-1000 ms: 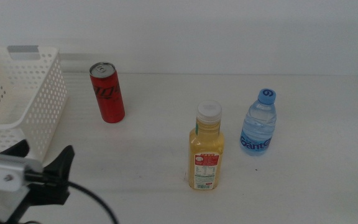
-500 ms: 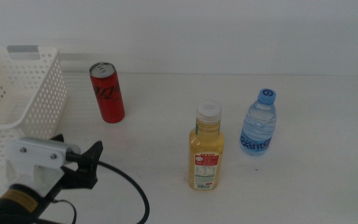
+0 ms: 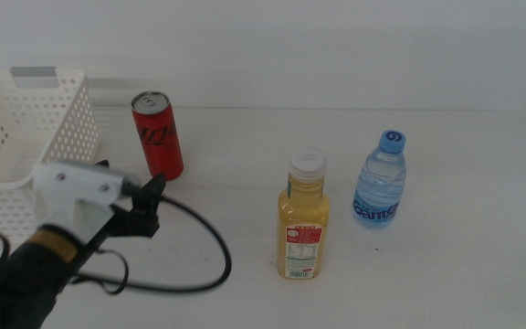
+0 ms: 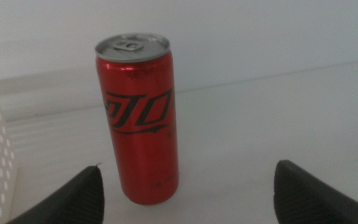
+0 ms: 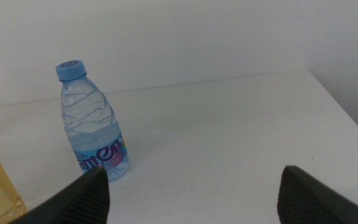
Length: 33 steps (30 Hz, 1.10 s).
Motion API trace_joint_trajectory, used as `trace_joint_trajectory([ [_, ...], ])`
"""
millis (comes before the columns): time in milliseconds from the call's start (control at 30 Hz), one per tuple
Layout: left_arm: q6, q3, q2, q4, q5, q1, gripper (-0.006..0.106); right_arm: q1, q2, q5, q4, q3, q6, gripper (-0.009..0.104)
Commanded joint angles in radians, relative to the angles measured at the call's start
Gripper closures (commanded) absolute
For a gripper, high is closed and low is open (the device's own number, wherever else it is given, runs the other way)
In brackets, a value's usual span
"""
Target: Use arms to grab the bottles and put them into the dustbin to the left of the table.
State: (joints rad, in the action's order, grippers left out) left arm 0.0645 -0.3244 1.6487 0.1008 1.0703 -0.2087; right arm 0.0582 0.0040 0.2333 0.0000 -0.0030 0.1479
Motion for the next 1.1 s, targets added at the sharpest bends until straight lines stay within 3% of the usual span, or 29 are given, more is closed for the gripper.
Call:
trace_joint_trajectory([
  [0,-0.003,-0.06,0.03,0.006,-0.089,-0.003,0.007,-0.008,-0.004,-0.002,-0.013,0.003,-0.007,0.008],
  [267,0.014,-0.258,0.23,-0.023,-0.095,0.008,0.007,-0.008,-0.004,-0.002,-0.013,0.003,-0.007,0.008],
  [467,0.012,-0.386,0.348,-0.093,-0.095,0.008,0.007,-0.008,-0.004,-0.002,-0.013,0.003,-0.007,0.008],
  [967,0.014,-0.679,0.588,-0.101,-0.108,0.018,0.008,-0.008,-0.004,-0.002,-0.013,0.003,-0.007,0.008],
  [1067,0.014,-0.685,0.584,-0.101,-0.112,0.018,0.02,-0.008,-0.004,-0.002,-0.013,0.003,-0.007,0.008],
])
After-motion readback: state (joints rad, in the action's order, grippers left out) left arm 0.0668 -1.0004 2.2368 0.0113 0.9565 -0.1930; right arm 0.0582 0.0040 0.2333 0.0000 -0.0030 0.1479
